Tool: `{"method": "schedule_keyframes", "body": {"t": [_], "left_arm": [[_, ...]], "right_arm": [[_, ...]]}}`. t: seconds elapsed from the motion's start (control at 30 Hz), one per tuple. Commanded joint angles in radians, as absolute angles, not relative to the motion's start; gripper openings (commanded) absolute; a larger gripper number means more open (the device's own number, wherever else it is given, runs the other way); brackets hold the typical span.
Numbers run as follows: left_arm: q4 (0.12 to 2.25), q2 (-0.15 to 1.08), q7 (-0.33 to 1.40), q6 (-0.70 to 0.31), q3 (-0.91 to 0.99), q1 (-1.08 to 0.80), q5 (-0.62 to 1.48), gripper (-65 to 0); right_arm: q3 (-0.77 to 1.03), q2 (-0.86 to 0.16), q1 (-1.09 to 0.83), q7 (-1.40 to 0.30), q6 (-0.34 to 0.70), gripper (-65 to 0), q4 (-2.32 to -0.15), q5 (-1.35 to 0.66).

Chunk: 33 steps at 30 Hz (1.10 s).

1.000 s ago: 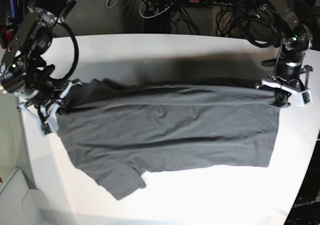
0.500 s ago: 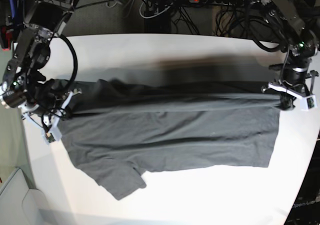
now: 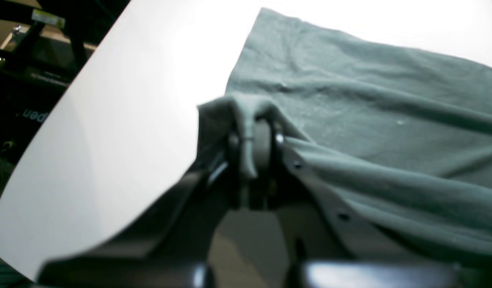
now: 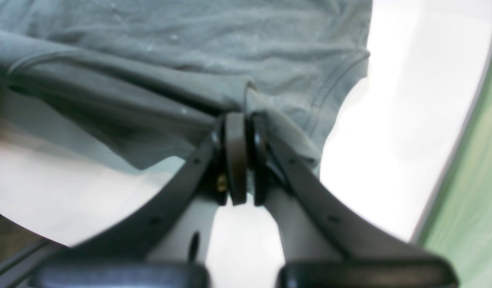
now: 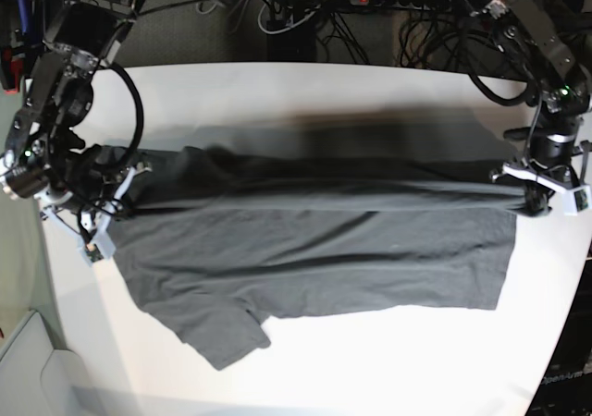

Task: Layout the t-shirt on the table in an organized manner, then fold the t-shirt properly
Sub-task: 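Lift the shoulder edge with both grippers and fold it toward the hem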

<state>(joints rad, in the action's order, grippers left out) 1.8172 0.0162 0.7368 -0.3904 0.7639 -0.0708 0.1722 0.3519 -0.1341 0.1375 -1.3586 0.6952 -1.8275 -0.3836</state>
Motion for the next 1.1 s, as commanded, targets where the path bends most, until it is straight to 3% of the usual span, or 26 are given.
{"method": "schedule_keyframes", "body": {"t": [0.0, 0.5, 1.07], "left_arm": [[1.833, 0.025, 0.710, -0.389, 0.766, -0.065, 0.177, -64.7], [1.673, 0.067, 0.702, -0.389, 0.766, -0.016, 0.170, -64.6], [1.626, 0.097, 0.710, -0.389, 0.745, 0.064, 0.170, -62.8]], "right_arm": [[0.355, -0.148, 0.137, -1.346, 0.698, -65.0, -1.844, -0.392], [0.271, -0.148, 0.151, -1.307, 0.698, -65.0, -1.825, -0.384], [0.246, -0.171, 0.248, -1.271, 0.698, -65.0, -1.630, -0.383]]}}
